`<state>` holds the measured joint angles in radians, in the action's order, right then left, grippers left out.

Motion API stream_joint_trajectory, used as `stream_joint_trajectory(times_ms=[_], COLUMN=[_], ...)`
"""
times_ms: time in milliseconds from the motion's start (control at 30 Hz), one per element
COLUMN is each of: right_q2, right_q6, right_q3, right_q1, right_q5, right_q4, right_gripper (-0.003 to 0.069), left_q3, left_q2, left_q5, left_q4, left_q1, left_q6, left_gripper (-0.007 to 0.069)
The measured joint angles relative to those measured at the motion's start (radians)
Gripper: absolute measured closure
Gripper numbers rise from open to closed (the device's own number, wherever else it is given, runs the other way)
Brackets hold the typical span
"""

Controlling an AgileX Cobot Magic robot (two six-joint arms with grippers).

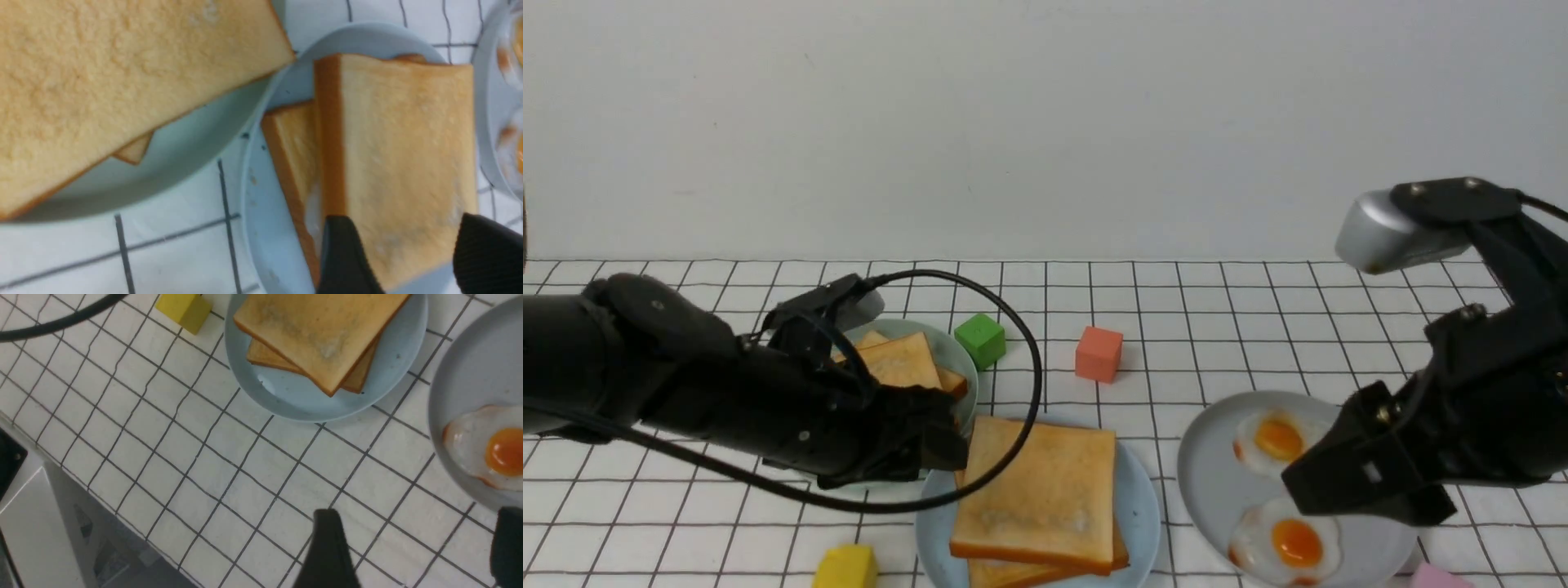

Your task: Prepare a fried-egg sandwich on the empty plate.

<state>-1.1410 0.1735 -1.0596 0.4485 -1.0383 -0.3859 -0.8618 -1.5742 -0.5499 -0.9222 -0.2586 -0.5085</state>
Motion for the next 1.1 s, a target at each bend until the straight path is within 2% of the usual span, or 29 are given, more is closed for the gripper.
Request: stream_joint_trajectory(times_ms=[67,167,233,300,500,600,667,833,1100], right_q2=[0.035,0.109,0.185,0.248,0.413,0.472,0.487,0.492,0.492], right_q6=[-0.037,-0.1,-0.15,-0.173,-0.173,-0.136,-0.127,-0.121,-0.119], right_q3=[0.003,0.039,0.114,0.2,0.49,0.6,0.63,0.64,0.645], right_q1=[0.0,0.0,0.0,0.0,0.0,0.0,0.0,0.0,0.0], right_q5=[0.015,0.104,0.208,0.338,0.773,1.024,1.118,1.16,1.162], right_q4=[0.034,0.08,0.091,0.091,0.095,0.096,0.096,0.095,0.095], right_gripper=[0.0237,0.0427,0.0576,0.0657,0.0668,0.0666,0.0665,0.0662,0.0655], left_q3=[-0.026,-0.058,-0.062,-0.06,0.015,0.099,0.15,0.258,0.313], left_q2=[0.03,0.098,0.159,0.235,0.522,0.713,0.825,1.048,1.146], left_q5=[-0.057,-0.179,-0.243,-0.297,-0.355,-0.369,-0.376,-0.338,-0.246], left_q4=[0.055,0.085,0.093,0.106,0.174,0.228,0.248,0.256,0.255], left_q1=[0.0,0.0,0.0,0.0,0.0,0.0,0.0,0.0,0.0], left_q6=[0.057,0.103,0.116,0.129,0.201,0.261,0.298,0.373,0.387], left_gripper=[0.0221,0.0249,0.0316,0.0393,0.0631,0.0638,0.0638,0.0638,0.0638])
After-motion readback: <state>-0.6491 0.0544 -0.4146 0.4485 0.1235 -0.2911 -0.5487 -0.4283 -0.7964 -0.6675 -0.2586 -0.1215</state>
